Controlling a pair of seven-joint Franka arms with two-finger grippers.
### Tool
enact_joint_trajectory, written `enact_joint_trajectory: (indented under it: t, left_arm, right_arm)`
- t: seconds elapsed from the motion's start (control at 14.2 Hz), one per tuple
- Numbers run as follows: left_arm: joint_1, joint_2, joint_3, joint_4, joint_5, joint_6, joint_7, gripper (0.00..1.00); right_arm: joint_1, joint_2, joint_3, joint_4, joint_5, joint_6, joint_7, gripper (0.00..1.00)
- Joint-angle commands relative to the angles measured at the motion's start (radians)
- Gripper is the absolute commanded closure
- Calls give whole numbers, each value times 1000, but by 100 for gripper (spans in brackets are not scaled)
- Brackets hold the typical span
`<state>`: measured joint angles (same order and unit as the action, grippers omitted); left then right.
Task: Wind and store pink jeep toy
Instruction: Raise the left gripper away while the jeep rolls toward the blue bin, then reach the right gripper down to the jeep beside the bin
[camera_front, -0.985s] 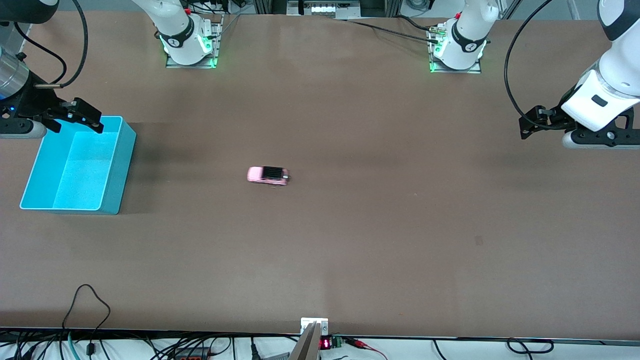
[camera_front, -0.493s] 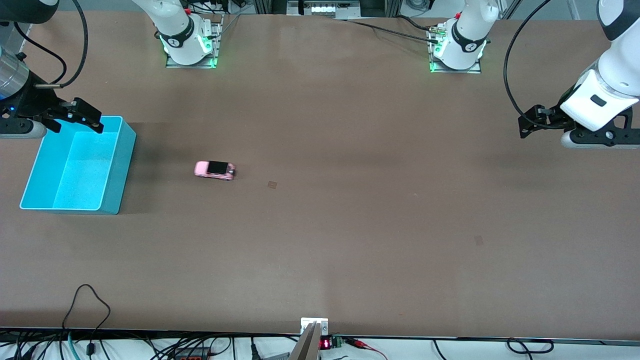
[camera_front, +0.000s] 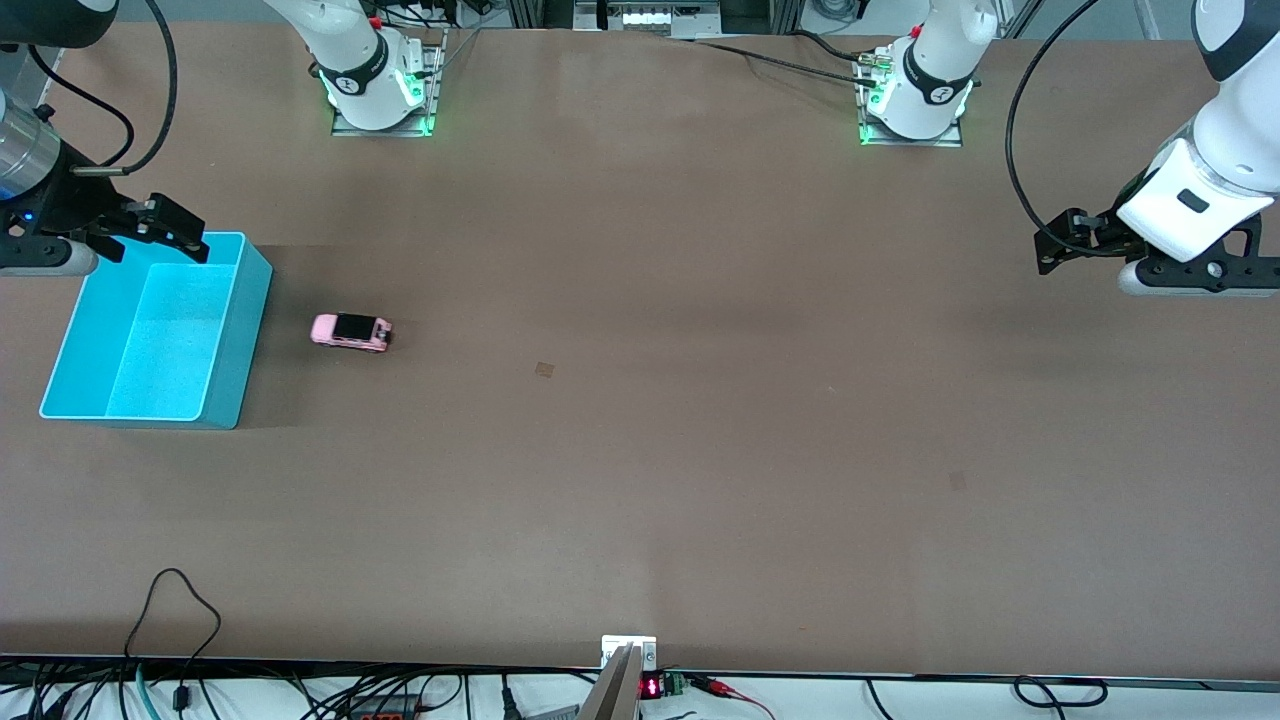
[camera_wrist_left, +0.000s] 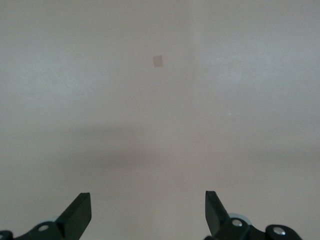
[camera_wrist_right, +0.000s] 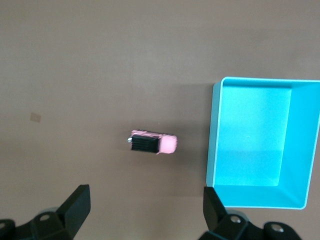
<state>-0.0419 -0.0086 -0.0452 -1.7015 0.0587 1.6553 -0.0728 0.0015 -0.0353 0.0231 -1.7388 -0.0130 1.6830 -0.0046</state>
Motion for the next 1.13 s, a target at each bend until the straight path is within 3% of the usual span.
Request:
enact_joint_trajectory:
  t: [0.0, 0.42, 0.77, 1.06]
  left_arm:
    - [-9, 4, -2, 23, -13, -23, -12, 0]
    - [-10, 4, -4, 26, -13, -25, -13, 0]
    - [-10, 4, -5, 26, -13, -26, -15, 0]
    - [-9, 4, -4, 26, -13, -25, -12, 0]
  right_arm:
    - [-8, -11, 5, -68, 2, 0, -127, 0]
    - [-20, -6, 1, -261, -10, 90, -636, 0]
    - [-87, 29, 1, -487, -12, 426, -1098, 0]
    - [-121, 115, 1, -553, -12, 628, -1296, 0]
